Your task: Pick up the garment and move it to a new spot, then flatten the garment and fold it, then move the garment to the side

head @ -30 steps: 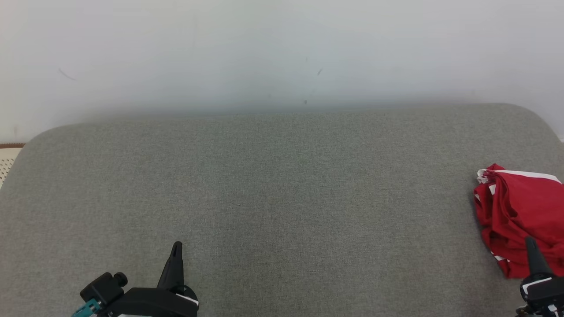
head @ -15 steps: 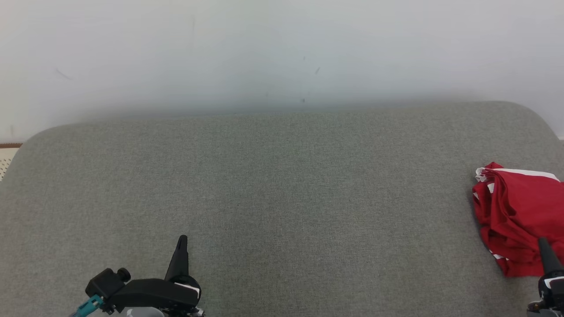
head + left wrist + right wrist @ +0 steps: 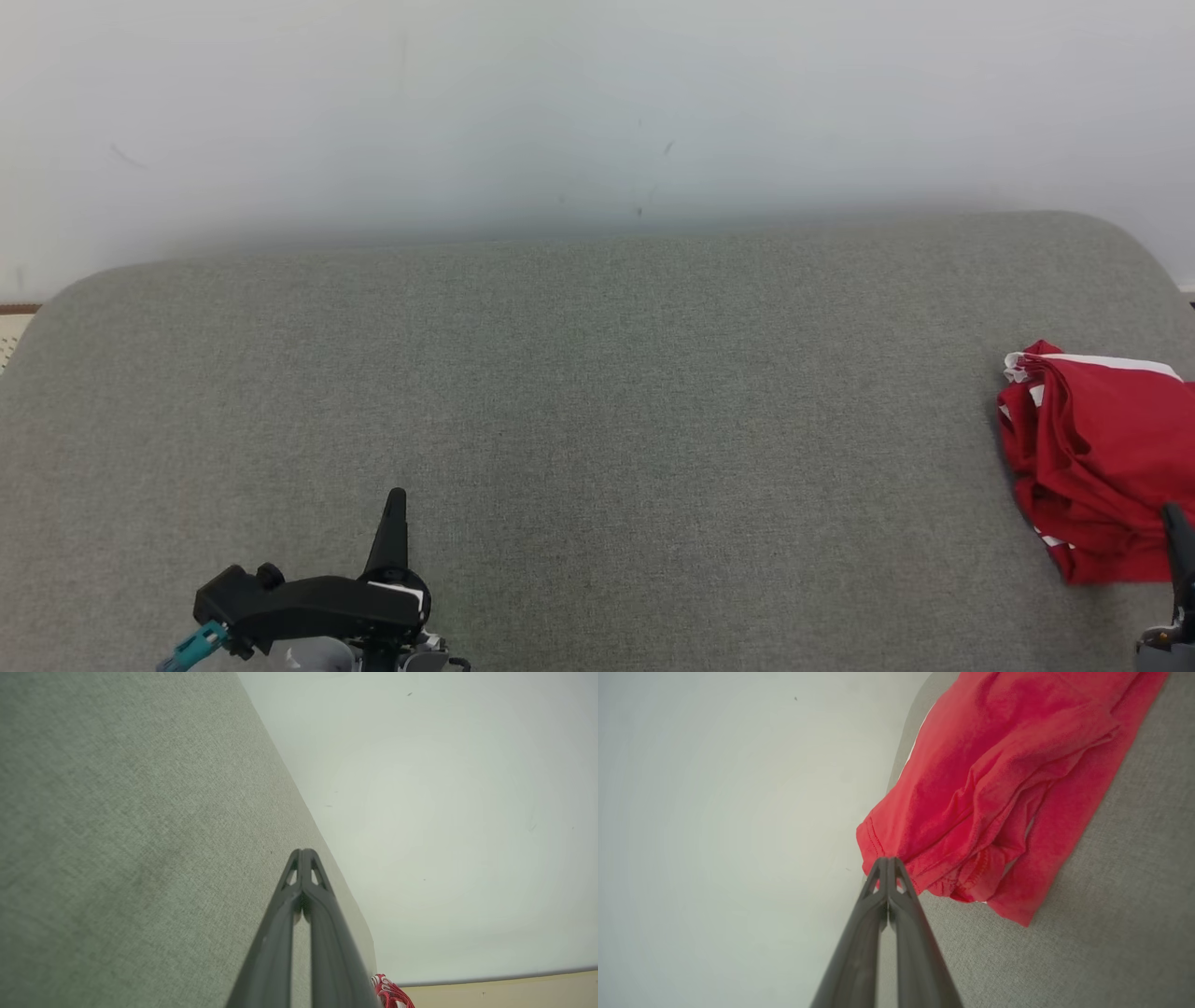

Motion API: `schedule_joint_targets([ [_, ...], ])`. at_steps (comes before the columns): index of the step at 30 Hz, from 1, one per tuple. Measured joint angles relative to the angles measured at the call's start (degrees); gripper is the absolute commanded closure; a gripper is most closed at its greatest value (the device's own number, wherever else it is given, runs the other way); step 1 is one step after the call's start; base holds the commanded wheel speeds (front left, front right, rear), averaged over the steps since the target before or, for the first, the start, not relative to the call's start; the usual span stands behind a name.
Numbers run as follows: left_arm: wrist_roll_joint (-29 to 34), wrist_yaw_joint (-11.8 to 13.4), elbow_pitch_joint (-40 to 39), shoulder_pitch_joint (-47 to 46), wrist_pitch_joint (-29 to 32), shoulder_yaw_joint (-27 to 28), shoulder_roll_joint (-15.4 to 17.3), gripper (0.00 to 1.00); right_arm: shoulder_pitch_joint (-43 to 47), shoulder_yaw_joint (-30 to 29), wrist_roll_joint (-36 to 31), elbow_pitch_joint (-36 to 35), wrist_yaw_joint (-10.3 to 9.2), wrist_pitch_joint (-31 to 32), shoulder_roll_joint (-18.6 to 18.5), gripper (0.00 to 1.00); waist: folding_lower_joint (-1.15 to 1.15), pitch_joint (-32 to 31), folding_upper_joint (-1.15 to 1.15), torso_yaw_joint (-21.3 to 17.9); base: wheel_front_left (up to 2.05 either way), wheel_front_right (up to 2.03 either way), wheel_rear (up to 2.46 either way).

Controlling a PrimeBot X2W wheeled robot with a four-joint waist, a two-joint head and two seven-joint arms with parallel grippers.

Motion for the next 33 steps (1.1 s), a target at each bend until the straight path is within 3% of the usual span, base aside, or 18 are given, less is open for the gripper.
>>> schedule_joint_targets([
  [33,-21.6,-6.8,8.6,-6.9,-0.1,-2.0,-3.8,1.00,-7.0,-11.6,20.4,10.1,0.00,7.7,-0.5,1.00,-0.01,0.7,0.00,-1.0,0.00,0.00,0.00],
])
